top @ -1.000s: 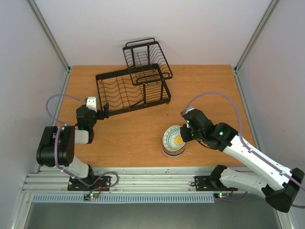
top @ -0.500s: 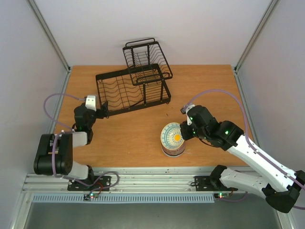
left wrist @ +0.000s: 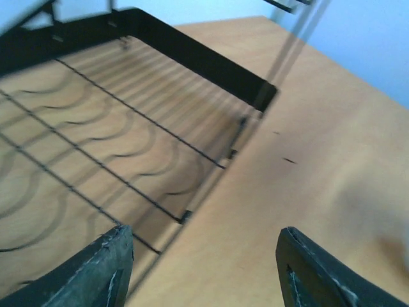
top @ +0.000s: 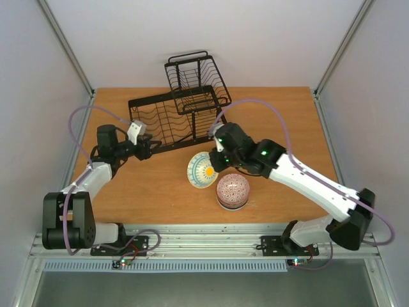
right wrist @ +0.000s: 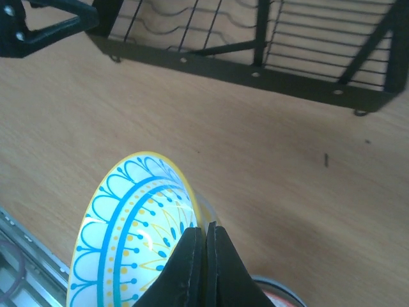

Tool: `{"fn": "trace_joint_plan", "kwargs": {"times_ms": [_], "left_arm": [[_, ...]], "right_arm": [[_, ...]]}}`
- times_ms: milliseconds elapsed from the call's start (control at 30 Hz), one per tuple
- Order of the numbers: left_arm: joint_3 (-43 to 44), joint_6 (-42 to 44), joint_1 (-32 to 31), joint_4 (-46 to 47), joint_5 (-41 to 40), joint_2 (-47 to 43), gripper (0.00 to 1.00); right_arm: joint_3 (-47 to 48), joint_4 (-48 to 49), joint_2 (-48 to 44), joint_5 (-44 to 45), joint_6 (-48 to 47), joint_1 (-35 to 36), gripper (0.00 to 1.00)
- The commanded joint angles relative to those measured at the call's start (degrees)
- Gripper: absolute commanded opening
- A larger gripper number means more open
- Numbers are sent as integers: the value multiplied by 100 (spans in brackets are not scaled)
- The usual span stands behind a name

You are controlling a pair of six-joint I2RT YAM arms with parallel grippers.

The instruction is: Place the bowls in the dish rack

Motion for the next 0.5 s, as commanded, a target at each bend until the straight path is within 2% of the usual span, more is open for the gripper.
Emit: {"fn": "trace_joint_plan", "kwargs": {"times_ms": [0,133,267,333,433,467], "left_arm": [[347,688,-2,-1774,1668,1,62],[739,1430,-10,-3079,2436,18,62],[1578,2815,-7,-5540,3119,618,63],[2062,3818,-17,-7146,3326,1096,63],[2816,6171,-64,-9607,3424,2074,63],[3042,7251,-73,-10472,3435,2467,64]], "right_arm": [[340,718,570,-71,-150,303,1],[614,799,1098,331,-270,538,1],[821,869,1508,638,-371,738,1],[889,879,1656,783,-401,795,1],[943,945,1762,977,-468,866,1],[961,961,1788,1024,-486,885,1]]}}
